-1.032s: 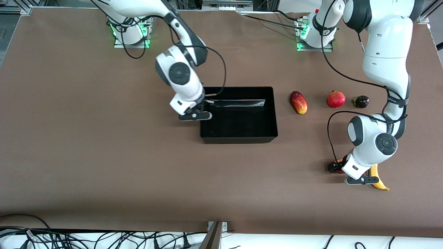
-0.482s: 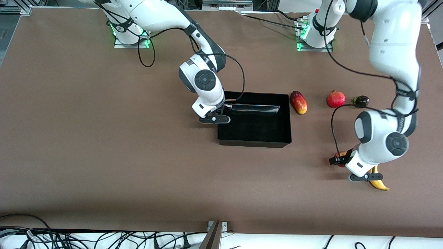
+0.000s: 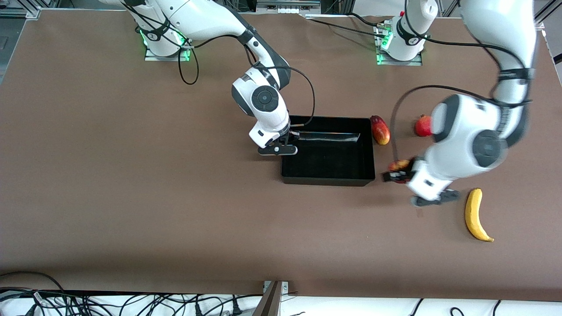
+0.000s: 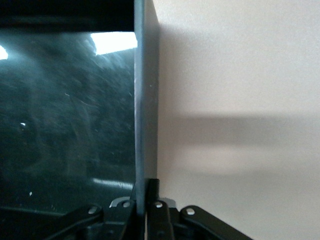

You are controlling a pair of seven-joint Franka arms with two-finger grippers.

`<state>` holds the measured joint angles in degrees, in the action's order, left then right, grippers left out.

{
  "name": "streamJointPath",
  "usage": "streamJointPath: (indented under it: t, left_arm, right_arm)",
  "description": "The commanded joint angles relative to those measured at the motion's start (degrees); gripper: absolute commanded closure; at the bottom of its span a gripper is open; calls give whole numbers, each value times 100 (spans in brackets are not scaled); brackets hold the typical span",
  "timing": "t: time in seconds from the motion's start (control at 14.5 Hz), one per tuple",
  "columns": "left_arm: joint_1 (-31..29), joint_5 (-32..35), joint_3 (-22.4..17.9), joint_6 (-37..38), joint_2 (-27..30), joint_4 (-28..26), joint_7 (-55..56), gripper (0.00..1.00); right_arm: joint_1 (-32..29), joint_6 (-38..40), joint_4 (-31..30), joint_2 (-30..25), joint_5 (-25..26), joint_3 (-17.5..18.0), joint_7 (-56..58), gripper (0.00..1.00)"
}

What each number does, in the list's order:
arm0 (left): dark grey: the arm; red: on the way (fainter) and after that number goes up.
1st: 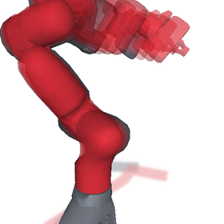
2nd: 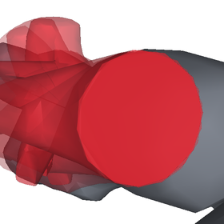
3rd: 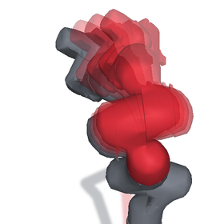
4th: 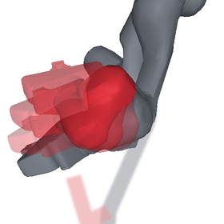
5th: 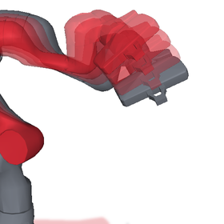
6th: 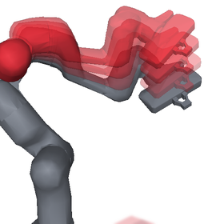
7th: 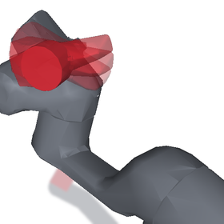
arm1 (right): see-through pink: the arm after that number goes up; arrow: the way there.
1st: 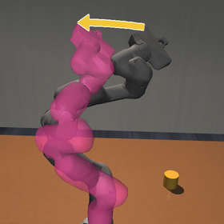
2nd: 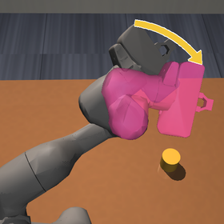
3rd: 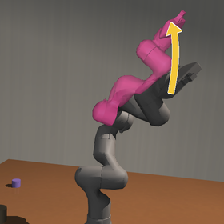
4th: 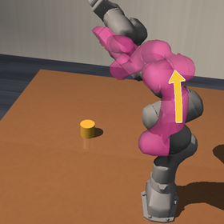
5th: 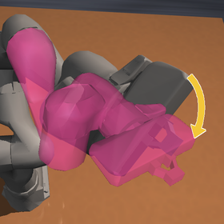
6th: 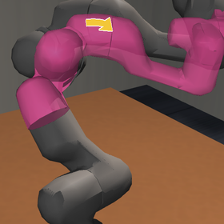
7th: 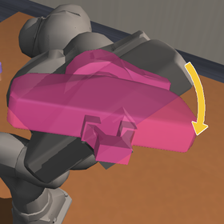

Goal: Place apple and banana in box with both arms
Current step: 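Slide the box with the right gripper while the left gripper lifts the apple, then lower the apple into the box with the left gripper while the right gripper withdraws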

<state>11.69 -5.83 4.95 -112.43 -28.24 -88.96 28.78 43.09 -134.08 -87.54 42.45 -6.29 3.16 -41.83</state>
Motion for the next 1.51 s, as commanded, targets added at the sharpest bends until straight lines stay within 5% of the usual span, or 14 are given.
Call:
streamJointPath:
  t: [0.0, 0.34, 0.62, 0.89, 1.17, 1.45]
  left_arm:
    - [394, 257, 84, -278, -68, -113, 1056, 100]
    - [904, 591, 269, -506, -235, -262, 2252, 100]
    - [1001, 1021, 690, -1516, -261, -973, 3247, 100]
    - [1028, 1453, 1033, -1729, -401, -1237, 3793, 100]
    - [1028, 1742, 1218, -2203, -489, -1686, 3828, 100]
    - [1037, 1954, 1385, -2380, -718, -1774, 3855, 100]
  right_arm:
    - [24, -39, 158, 71, -30, -70, 51, 0]
    - [-309, 92, 149, -437, -48, -123, 437, 0]
    - [-1187, 1049, 167, -1342, -48, -184, 657, 0]
    - [-2092, 2314, 158, -2186, -355, -219, 1244, 0]
    - [-2323, 3623, 79, -2977, -619, -1017, 2317, 0]
    - [-2910, 4205, -263, -3707, -549, -1072, 2740, 0]
